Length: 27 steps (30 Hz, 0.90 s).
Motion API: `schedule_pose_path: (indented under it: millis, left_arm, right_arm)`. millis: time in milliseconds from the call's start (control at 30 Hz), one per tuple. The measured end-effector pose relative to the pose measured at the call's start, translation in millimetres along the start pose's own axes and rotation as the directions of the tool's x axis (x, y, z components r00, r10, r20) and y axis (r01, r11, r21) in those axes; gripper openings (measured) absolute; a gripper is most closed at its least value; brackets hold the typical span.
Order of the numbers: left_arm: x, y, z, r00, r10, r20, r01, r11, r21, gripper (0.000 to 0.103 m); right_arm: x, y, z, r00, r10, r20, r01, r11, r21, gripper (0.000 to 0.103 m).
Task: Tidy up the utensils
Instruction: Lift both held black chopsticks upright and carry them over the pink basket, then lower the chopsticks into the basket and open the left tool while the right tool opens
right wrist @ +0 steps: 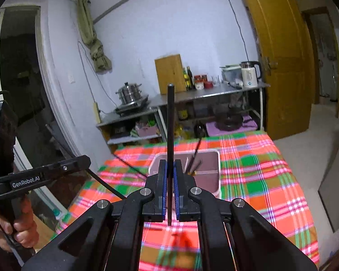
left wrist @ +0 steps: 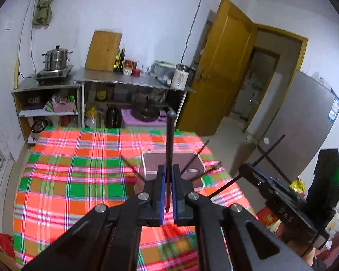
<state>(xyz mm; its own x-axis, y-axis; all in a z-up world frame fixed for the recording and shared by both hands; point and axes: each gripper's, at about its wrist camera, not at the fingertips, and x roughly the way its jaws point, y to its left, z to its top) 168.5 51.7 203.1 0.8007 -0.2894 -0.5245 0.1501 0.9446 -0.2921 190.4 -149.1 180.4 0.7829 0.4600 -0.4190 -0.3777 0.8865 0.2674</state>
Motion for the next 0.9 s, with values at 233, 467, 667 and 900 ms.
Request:
schedule_pose_path:
  millis: [233,467,667,900]
  left_arm:
    - [10,1,21,0.998,-0.005,0.056,0.005,1.000,0.004,0.006]
    - [43,12,17,0.999,0.021,0.031,-0.021,1.000,0.003,0.005]
    - [72,22,0,0.999,0.033,-0.038,-0.034,0.999,-0.004,0.006]
    - [87,31,-13,0.996,0.037,-0.076,-0.038,0.999,-0.007,0.006]
  right_arm:
    - [8,4,21,0.998,0.009,0.066,-0.009,1.000,-0.007,0.005]
    - [32,-5,22,0.997,-0.005,0.072,0.004,1.000,0.019,0.005]
    - [57,-10,9,1.000,-0.025,0.017,0.025,1.000,0.019,0.005]
    - [74,-10,-4,0.999,-0.007,-0.036,0.007,1.000,0.014,0.005]
